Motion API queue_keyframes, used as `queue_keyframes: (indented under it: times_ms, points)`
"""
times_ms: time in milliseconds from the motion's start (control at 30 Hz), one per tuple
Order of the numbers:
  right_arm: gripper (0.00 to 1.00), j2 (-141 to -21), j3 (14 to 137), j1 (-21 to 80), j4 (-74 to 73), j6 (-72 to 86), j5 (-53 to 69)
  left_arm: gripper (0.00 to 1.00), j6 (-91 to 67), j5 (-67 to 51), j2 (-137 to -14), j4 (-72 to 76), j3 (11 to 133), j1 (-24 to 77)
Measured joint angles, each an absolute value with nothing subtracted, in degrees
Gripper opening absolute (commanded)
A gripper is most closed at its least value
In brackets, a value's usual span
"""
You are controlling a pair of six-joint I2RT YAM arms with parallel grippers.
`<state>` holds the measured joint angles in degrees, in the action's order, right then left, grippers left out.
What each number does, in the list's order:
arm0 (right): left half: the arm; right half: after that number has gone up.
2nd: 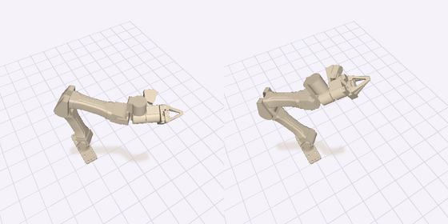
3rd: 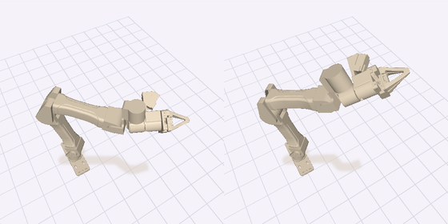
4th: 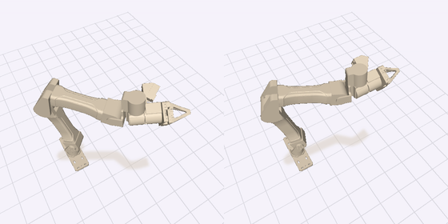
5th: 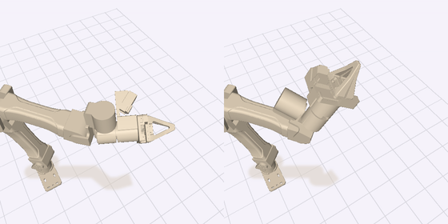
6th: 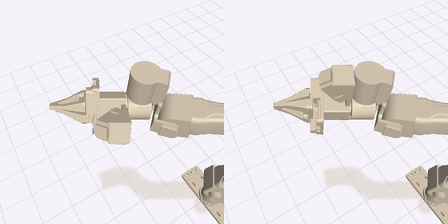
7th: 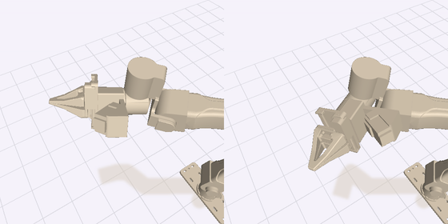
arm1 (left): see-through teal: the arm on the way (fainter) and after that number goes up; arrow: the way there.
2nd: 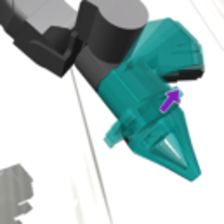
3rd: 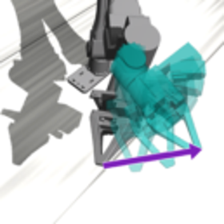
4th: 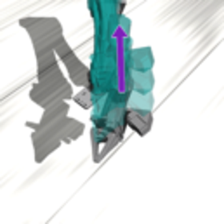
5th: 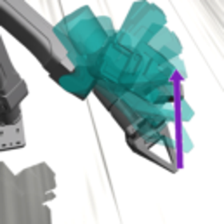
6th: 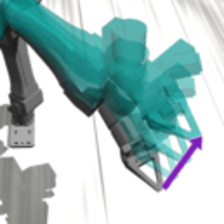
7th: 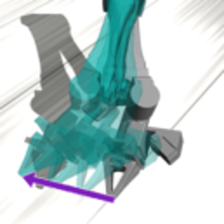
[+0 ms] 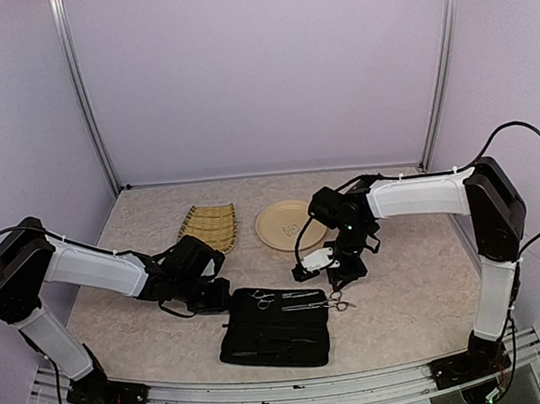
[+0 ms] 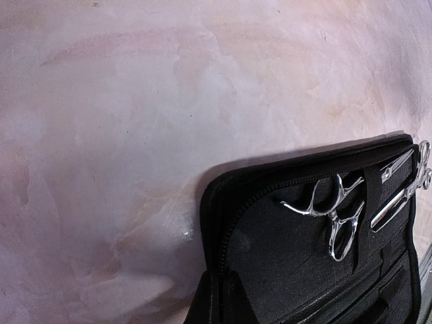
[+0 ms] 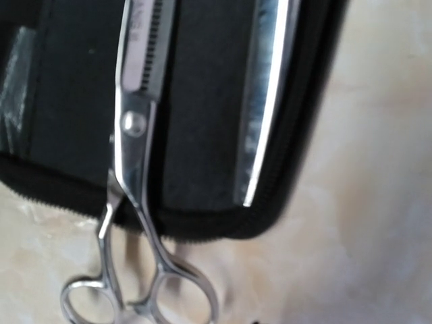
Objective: Sort the hair-cutting tools
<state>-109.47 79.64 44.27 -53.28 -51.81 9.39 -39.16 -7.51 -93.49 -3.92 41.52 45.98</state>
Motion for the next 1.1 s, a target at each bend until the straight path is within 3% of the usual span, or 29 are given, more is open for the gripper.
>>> queue_keyframes:
  times_ms: [933, 1100]
  points:
    - [0.13, -114.5, 80.0, 44.3, -54.7, -51.4, 10.8, 0.00, -39.2, -7.6, -93.7, -3.9, 41.5, 46.0]
    - [0.00, -114.5, 79.6, 44.5, -54.1, -51.5, 10.1, 0.00, -39.1, -7.6, -93.7, -3.9, 41.5, 46.0]
